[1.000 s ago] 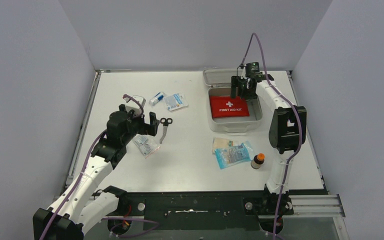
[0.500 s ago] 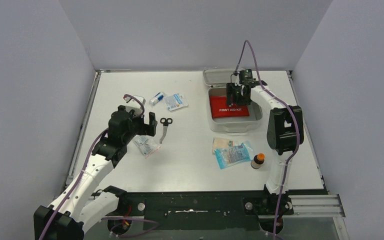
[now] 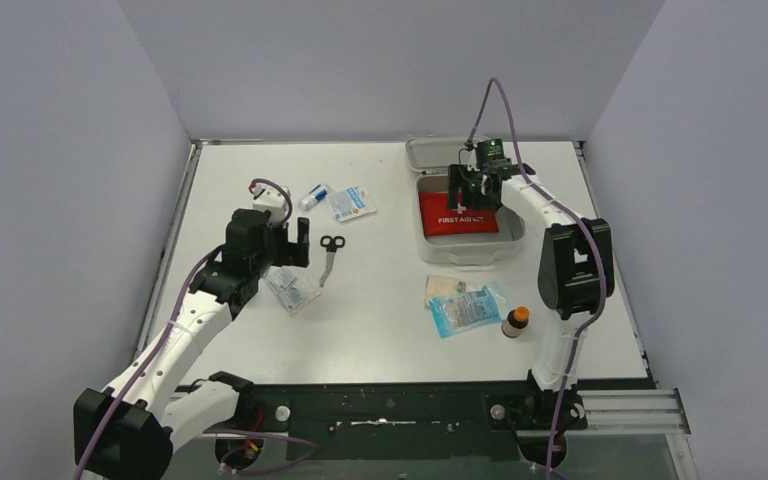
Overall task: Organize the medicine kit
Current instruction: Place the medicine pouch inside the medicine box, then pick up the pill bottle at the center of the board.
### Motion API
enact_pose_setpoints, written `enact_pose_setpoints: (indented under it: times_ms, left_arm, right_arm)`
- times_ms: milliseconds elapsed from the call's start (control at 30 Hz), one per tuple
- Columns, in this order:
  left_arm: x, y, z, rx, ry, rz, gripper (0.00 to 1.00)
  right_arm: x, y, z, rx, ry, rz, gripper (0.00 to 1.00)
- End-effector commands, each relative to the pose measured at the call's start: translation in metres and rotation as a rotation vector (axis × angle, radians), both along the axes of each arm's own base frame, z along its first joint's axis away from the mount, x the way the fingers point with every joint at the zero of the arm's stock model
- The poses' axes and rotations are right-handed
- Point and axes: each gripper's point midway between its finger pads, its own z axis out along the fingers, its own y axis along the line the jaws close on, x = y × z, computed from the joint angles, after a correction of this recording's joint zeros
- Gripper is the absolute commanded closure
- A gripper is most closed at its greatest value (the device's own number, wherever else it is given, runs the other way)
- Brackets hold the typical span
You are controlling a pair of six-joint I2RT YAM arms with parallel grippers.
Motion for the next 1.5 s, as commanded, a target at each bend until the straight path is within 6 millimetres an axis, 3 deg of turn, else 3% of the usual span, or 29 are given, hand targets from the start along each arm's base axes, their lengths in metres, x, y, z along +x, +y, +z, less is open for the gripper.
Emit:
enact_pose_setpoints:
  times_ms: [0, 100, 300, 467, 567, 700, 933, 1233, 1467]
  left_arm:
    - [0.009, 0.033, 0.022, 0.019, -0.03, 0.225, 0.03]
    - [0.005, 0.055, 0.024, 0.056, -0.023, 0.351, 0.03]
    - [-0.006, 0.089, 0.015, 0.111, 0.0, 0.522, 0.03]
    - [-0.009, 0.11, 0.001, 0.125, 0.048, 0.64, 0.03]
    - [-0.007, 0.119, -0.012, 0.119, 0.089, 0.666, 0.05]
    - [-0.01, 0.128, -0.023, 0.127, 0.113, 0.693, 0.15]
    - [-0.021, 0.144, -0.042, 0.104, 0.137, 0.762, 0.32]
    - [-0.025, 0.149, -0.075, 0.019, 0.243, 0.81, 0.44]
    - [-0.023, 0.145, -0.079, -0.017, 0.275, 0.788, 0.49]
  right_arm:
    - [-0.013, 0.016, 0.078, 0.044, -0.171, 0.006, 0.28]
    - [-0.032, 0.02, 0.089, 0.059, -0.195, -0.001, 0.23]
    - [-0.076, 0.01, 0.096, 0.067, -0.202, -0.106, 0.0]
    - [-0.105, -0.008, 0.114, 0.061, -0.252, -0.176, 0.0]
    - [-0.115, -0.009, 0.124, 0.064, -0.285, -0.142, 0.0]
    - [-0.122, 0.004, 0.135, 0.125, -0.326, -0.067, 0.0]
    - [-0.123, 0.011, 0.127, 0.14, -0.332, -0.015, 0.0]
    - [-0.12, 0.018, 0.128, 0.16, -0.347, 0.018, 0.0]
    - [-0.121, 0.021, 0.122, 0.169, -0.336, 0.031, 0.0]
